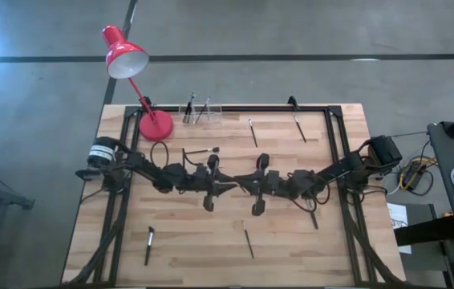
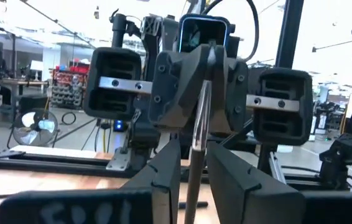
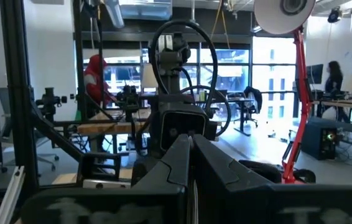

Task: Pick & Place Makeup Supplies
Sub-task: Put the makeup brush into the transparent organizer

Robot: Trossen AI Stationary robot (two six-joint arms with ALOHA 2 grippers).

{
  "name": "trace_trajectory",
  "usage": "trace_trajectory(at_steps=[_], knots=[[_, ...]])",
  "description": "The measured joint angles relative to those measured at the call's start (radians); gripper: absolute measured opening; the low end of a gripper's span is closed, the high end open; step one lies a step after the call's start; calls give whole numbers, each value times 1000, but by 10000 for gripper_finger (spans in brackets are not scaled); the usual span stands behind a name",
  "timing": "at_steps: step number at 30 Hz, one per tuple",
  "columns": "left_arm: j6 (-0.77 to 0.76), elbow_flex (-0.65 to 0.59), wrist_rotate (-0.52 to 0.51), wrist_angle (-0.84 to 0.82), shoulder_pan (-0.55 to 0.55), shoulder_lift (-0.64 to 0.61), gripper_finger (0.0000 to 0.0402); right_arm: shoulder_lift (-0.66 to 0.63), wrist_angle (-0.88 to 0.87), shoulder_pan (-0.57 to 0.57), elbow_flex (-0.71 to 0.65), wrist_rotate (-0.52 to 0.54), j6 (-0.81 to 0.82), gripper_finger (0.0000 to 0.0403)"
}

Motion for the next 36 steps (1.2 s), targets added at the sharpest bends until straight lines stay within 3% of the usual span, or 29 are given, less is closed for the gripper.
trace_trajectory(at_steps=[8, 16, 21, 28, 36], knots=[[22, 42, 0, -22, 0, 0, 72, 0, 3, 0, -1, 0, -4, 10], [71, 114, 42, -181, 0, 0, 71, 0, 8, 5, -1, 1, -16, 10], [88, 112, 20, -196, -2, -7, 34, 0, 7, 16, 1, 13, -27, 12], [98, 109, -136, -476, -2, -132, 19, -18, 6, 33, -10, 151, -80, 59], [166, 99, -437, -840, 67, -364, 19, -152, -136, 33, -91, 238, -131, 102]])
